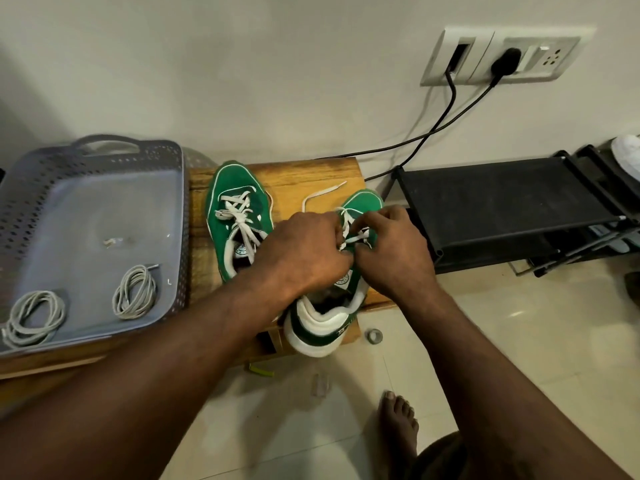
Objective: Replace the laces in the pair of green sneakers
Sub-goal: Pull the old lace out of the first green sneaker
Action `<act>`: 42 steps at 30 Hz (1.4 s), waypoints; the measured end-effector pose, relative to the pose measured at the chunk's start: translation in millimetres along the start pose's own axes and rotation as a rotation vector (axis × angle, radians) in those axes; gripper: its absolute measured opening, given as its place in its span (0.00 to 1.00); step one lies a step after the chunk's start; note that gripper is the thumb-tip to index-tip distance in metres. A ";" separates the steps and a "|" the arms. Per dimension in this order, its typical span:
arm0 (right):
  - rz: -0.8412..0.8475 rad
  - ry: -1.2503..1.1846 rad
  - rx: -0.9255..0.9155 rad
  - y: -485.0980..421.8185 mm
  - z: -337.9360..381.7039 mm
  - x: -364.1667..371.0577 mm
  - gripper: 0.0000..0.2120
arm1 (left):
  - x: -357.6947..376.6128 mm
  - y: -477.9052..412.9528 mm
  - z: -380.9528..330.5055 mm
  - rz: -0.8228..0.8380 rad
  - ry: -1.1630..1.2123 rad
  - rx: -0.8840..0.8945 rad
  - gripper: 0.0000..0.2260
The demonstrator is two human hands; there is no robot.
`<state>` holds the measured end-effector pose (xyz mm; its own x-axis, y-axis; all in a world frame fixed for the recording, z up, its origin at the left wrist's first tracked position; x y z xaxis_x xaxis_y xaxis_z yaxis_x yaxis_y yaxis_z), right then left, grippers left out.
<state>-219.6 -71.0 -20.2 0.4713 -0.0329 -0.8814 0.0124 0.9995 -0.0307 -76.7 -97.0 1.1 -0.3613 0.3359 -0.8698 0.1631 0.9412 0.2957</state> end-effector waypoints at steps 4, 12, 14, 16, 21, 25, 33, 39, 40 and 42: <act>-0.003 0.005 -0.052 -0.1 -2.3 6.9 0.12 | 4.4 -3.7 6.7 -0.056 -0.116 0.008 0.12; -0.035 -0.126 -0.053 -5.0 -7.7 8.5 0.12 | 2.9 -18.5 18.5 -0.070 -0.021 -0.065 0.12; -0.001 -0.074 -0.078 -5.1 -5.3 11.1 0.03 | 4.5 -18.4 16.9 -0.065 -0.031 -0.039 0.15; 0.039 -0.078 -0.074 -6.7 -5.6 14.6 0.05 | 4.4 -19.1 17.5 -0.075 -0.026 -0.032 0.16; -0.081 -0.770 -0.018 -4.0 -4.9 7.1 0.11 | 1.7 -20.1 22.5 -0.087 -0.014 -0.078 0.12; -0.084 -0.726 0.045 -3.4 -11.1 6.8 0.18 | 0.6 -21.0 20.9 -0.066 -0.011 -0.068 0.08; 0.031 -0.530 -0.175 -4.9 6.1 5.4 0.03 | 1.1 -22.9 23.3 -0.042 0.027 -0.088 0.03; -0.089 -0.883 -0.066 1.4 -7.9 -9.4 0.20 | -3.9 -23.3 21.3 -0.011 0.051 -0.051 0.05; -0.100 -0.722 -0.047 0.1 -9.1 -9.0 0.19 | -2.1 -22.6 20.1 0.002 0.056 -0.048 0.07; -0.045 -0.287 -0.059 -2.5 -9.4 -5.1 0.13 | 0.9 -22.3 19.2 0.027 0.099 -0.054 0.05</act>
<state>-230.4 -73.4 -20.0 0.7014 -0.0665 -0.7096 -0.0087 0.9948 -0.1018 -63.1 -118.3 -13.9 -0.4465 0.3608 -0.8188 0.1257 0.9313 0.3418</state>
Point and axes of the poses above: each hand's wrist, its own y-axis away from the middle knuckle, its own x-axis out of the palm, z = x × y, the point moved 6 cm from there along -y, towards the middle knuckle, and after that the axes turned 15 degrees about -x, right-handed, at the moved point
